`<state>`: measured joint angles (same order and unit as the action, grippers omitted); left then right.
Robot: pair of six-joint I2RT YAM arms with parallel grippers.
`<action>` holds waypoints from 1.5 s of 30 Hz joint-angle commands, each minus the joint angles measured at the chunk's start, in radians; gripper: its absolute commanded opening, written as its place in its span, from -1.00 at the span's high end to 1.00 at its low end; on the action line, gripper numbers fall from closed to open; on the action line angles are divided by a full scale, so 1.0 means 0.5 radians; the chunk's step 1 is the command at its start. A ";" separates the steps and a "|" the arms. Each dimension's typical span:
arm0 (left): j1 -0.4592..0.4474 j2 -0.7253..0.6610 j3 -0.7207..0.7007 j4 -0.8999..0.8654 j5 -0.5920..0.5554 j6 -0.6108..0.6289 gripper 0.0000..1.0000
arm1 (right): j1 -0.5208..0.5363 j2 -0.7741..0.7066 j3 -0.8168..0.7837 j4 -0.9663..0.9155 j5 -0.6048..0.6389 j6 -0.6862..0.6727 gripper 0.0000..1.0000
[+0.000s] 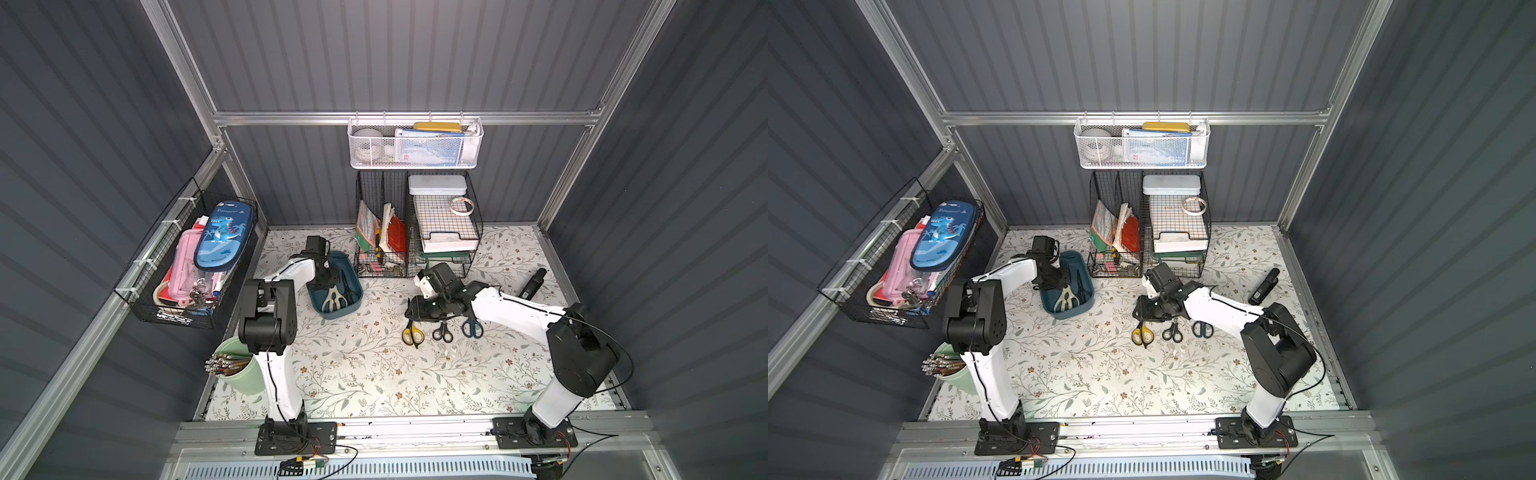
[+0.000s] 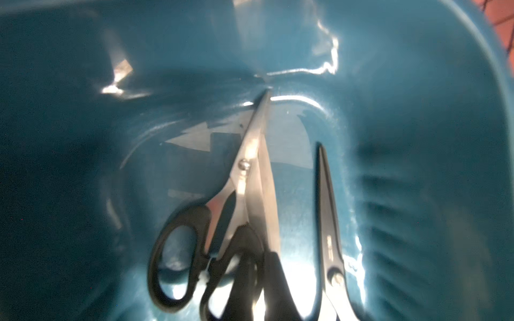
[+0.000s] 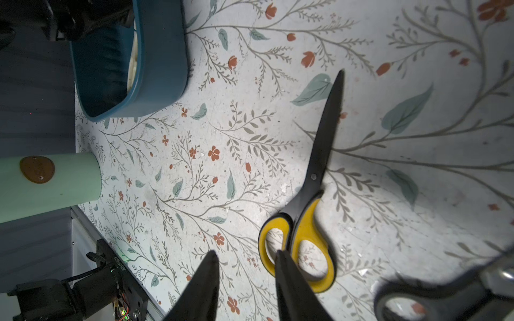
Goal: Take the scissors out of the storage box
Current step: Pick up the scissors from the storage box.
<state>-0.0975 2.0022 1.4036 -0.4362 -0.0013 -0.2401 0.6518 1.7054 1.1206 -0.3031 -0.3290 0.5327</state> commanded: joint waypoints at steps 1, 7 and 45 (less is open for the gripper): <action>-0.004 -0.189 0.009 -0.061 -0.019 -0.037 0.93 | 0.007 0.028 0.062 -0.005 -0.014 -0.025 0.25; -0.008 -0.375 -0.155 0.002 0.104 -0.138 1.00 | 0.007 0.054 0.133 0.029 -0.041 -0.014 0.25; -0.541 -1.314 -0.862 0.642 0.801 -0.298 1.00 | 0.096 0.337 0.574 0.896 0.262 0.438 0.07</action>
<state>-0.3611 1.3491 0.9543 -0.1276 0.3748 -0.4149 0.7006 1.8595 1.3804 0.1123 -0.2123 0.7433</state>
